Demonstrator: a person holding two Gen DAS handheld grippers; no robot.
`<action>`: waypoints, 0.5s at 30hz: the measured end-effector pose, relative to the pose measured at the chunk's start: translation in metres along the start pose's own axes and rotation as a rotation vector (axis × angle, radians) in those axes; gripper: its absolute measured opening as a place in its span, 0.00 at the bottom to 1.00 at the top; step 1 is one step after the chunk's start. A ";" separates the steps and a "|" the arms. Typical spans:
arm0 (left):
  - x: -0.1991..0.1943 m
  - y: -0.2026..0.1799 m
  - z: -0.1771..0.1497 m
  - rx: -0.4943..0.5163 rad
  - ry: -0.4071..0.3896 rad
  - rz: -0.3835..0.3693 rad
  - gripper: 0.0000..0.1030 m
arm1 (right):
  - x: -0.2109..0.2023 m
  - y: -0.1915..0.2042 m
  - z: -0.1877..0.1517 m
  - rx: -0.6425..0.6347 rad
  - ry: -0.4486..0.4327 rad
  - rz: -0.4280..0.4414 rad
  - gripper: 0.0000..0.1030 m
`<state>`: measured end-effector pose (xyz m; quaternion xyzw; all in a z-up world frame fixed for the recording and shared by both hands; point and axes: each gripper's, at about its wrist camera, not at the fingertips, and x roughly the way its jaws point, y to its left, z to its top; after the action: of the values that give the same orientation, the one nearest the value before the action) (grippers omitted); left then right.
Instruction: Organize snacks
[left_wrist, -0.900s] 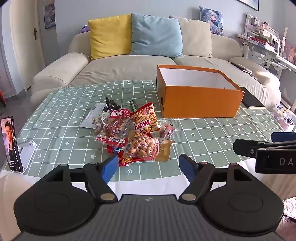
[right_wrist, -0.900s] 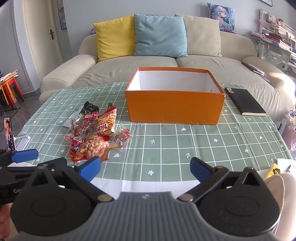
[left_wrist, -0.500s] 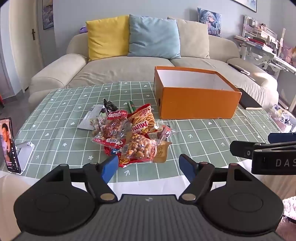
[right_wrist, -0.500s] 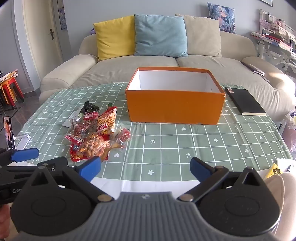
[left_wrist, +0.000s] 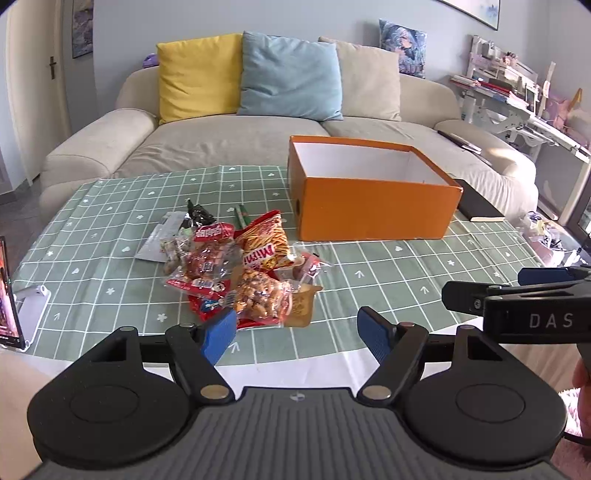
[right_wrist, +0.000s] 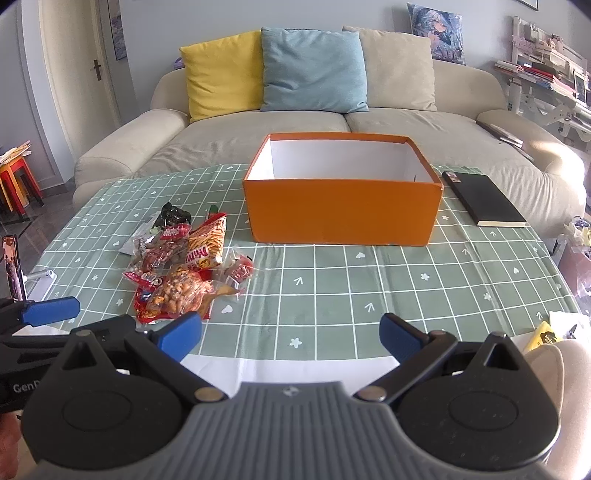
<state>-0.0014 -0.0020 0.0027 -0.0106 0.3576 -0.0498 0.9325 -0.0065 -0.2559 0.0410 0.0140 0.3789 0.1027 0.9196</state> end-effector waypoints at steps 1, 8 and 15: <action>0.000 -0.001 0.000 0.001 -0.002 -0.003 0.85 | 0.000 0.000 0.000 0.002 0.001 -0.002 0.96; -0.001 -0.001 0.001 0.001 -0.012 -0.007 0.85 | -0.001 -0.003 0.001 0.013 0.001 -0.014 0.96; -0.002 -0.001 0.002 -0.001 -0.016 -0.006 0.85 | 0.000 -0.004 0.001 0.014 0.001 -0.026 0.96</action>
<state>-0.0013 -0.0030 0.0052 -0.0124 0.3503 -0.0524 0.9351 -0.0051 -0.2596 0.0419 0.0154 0.3803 0.0883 0.9205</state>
